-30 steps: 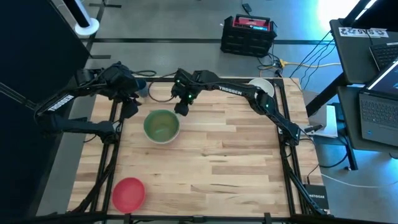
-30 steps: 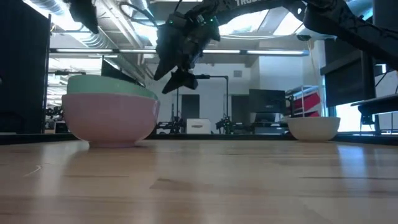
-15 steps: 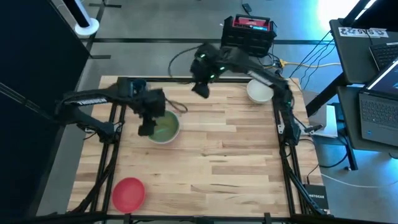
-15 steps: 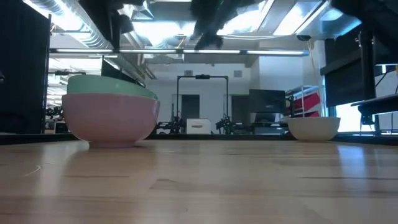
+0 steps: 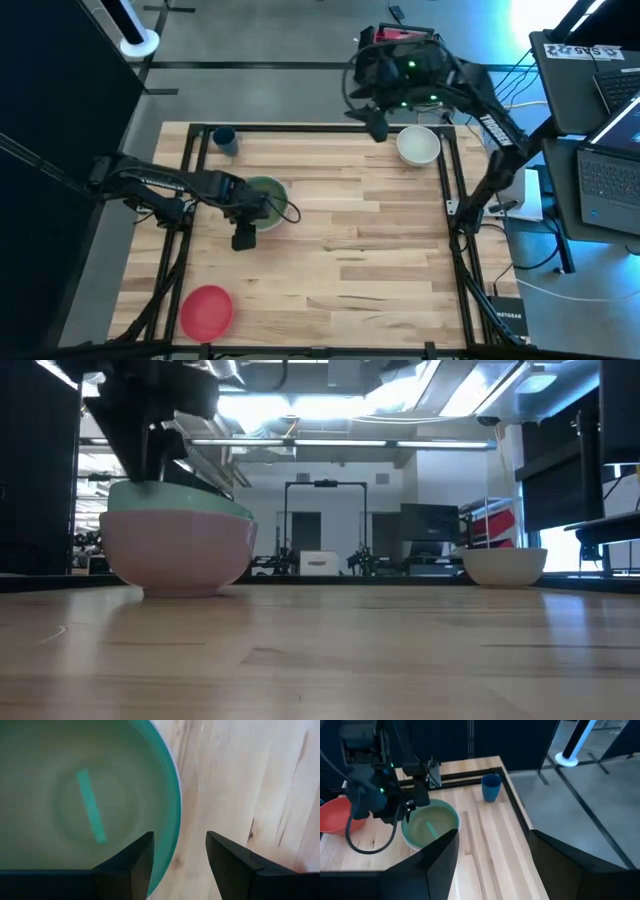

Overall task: Nest bowls inside each other
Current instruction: Move the stacked bowls to the center of the table

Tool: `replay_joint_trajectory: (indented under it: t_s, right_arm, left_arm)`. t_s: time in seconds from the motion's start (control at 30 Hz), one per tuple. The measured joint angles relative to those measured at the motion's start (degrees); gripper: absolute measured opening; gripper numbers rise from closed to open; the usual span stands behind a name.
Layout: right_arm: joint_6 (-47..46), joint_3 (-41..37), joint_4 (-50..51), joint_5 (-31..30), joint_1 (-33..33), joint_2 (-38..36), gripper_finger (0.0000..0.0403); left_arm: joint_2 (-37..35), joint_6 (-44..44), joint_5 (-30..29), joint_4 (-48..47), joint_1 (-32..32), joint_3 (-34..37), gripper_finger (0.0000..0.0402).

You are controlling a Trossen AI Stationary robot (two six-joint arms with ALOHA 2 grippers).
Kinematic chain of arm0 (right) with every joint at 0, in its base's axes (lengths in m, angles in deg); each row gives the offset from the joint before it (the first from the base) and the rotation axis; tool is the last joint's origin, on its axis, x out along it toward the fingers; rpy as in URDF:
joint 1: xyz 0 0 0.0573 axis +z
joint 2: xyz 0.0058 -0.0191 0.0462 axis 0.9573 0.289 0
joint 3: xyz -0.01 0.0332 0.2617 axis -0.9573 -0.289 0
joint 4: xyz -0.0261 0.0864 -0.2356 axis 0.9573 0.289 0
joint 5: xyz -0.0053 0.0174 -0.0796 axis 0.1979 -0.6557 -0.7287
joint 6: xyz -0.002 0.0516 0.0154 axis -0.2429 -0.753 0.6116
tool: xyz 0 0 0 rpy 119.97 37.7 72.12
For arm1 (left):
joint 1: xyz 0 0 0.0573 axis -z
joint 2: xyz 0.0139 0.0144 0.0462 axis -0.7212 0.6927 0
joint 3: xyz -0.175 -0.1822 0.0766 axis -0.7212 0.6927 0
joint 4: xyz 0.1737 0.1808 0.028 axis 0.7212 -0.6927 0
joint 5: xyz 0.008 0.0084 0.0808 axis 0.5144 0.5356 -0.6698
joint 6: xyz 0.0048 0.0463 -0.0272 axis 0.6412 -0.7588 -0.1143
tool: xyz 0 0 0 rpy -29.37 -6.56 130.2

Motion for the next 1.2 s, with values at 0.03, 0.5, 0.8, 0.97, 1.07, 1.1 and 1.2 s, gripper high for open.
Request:
replay_joint_trajectory:
  t_s: [0.03, 0.5, 0.8, 0.97, 1.07, 1.1, 1.2]
  right_arm:
    - [0.0, 0.0, 0.2, -0.2, 0.0, -0.8, 0.0227]
    - [0.8, -0.1, 6.4, -1.1, 0.0, -1.8, 0.0227]
    - [-1.0, -0.1, 10.8, -2.9, 0.0, -4.8, 0.0227]
    - [-2.3, -0.1, 13.4, -3.8, 0.1, -6.9, 0.0227]
    - [-3.5, -0.1, 15.5, -4.9, 0.1, -8.3, 0.0227]
    - [-4.3, -0.1, 15.9, -5.2, 0.1, -8.9, 0.0227]
    - [-5.3, -0.1, 16.0, -7.4, 0.1, -10.8, 0.0227]
  left_arm:
    - [0.1, 0.7, -0.1, 0.6, 0.4, 0.9, 0.0164]
    - [11.0, -10.4, -1.4, 8.4, -0.1, 1.9, 0.0124]
    - [13.2, -18.8, -1.3, 10.6, -2.1, -2.2, 0.0058]
    - [14.3, -24.1, -0.9, 12.1, -3.5, -4.9, 0.0044]
    - [16.3, -27.3, -0.6, 11.3, -4.7, -8.3, 0.0038]
    - [17.8, -28.4, -0.7, 10.5, -5.1, -10.3, 0.0038]
    - [22.4, -32.3, -1.2, 9.8, -5.8, -16.3, 0.0038]
